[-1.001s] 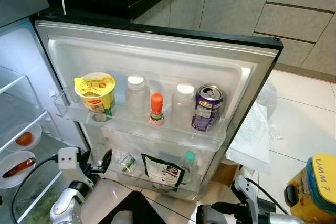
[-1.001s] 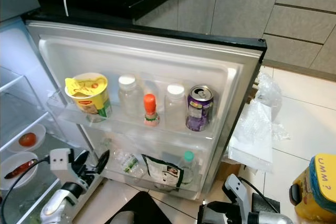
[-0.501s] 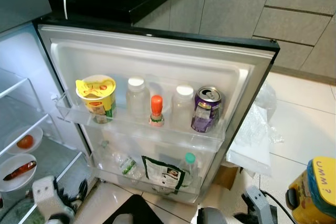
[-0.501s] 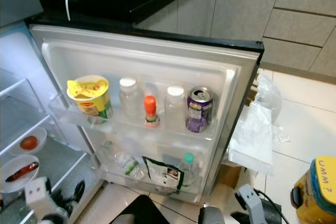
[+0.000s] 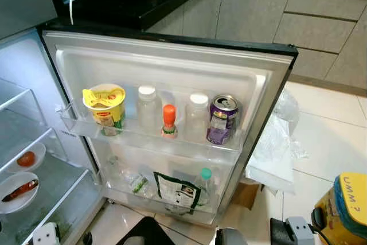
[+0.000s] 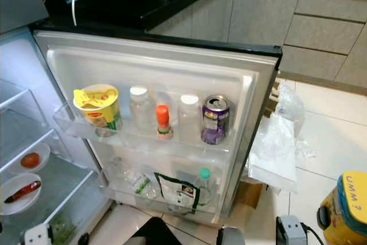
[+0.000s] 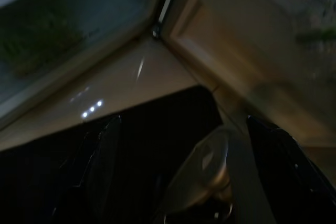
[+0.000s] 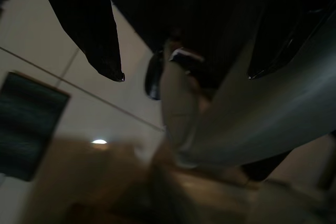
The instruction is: Restocking fridge
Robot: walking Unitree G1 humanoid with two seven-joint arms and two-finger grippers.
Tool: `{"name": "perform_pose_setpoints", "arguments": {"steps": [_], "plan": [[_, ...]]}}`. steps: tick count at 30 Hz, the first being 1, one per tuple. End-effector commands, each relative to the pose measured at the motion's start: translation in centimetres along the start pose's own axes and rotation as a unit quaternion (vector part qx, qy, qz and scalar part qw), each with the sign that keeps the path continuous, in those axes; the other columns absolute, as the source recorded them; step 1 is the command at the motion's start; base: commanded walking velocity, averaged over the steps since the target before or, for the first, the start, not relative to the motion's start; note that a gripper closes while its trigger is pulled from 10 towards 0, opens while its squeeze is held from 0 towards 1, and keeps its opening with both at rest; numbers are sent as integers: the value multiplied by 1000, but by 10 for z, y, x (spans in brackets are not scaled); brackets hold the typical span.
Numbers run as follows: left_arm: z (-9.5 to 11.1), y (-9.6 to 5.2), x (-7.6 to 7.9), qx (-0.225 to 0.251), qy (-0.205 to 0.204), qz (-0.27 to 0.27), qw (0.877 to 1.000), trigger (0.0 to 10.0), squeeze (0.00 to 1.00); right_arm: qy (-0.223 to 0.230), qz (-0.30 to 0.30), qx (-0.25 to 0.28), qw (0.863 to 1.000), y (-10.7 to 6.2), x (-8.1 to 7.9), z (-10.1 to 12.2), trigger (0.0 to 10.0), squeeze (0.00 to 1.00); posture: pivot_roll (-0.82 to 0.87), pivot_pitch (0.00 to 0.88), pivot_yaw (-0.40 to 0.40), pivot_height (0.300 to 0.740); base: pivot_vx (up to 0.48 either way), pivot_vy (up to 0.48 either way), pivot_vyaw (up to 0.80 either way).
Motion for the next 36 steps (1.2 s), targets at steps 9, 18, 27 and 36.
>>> {"name": "perform_pose_setpoints", "arguments": {"steps": [9,18,27,36], "plan": [[-35,-8,16,-74,17,-24,997,10000,0,23,-55,7,998,-1,9,-6,10000,0,-16,0,-39,671,0,0,0],[-40,-6,25,-89,30,-38,995,10000,0,31,-67,12,997,-2,10,-6,10000,0,-15,0,-43,711,0,0,0],[-46,-5,28,-115,56,-35,991,10000,0,47,-75,7,996,-3,11,-13,10000,0,-11,0,-45,716,0,0,0],[-48,-5,31,-123,62,-37,990,10000,0,52,-77,8,996,-3,11,-14,10000,0,-10,0,-45,740,0,0,0]]}}
Point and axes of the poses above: a point about 5 cm out from each wrist's last joint towards the gripper, its own y axis pointing out of the wrist towards the gripper, its own z axis along the axis of the wrist's last joint, x = y × z, the point moved 3 cm from there along y, pointing out of the wrist towards the gripper, and after that the axes turned 5 degrees about y, right-handed, at the moved point
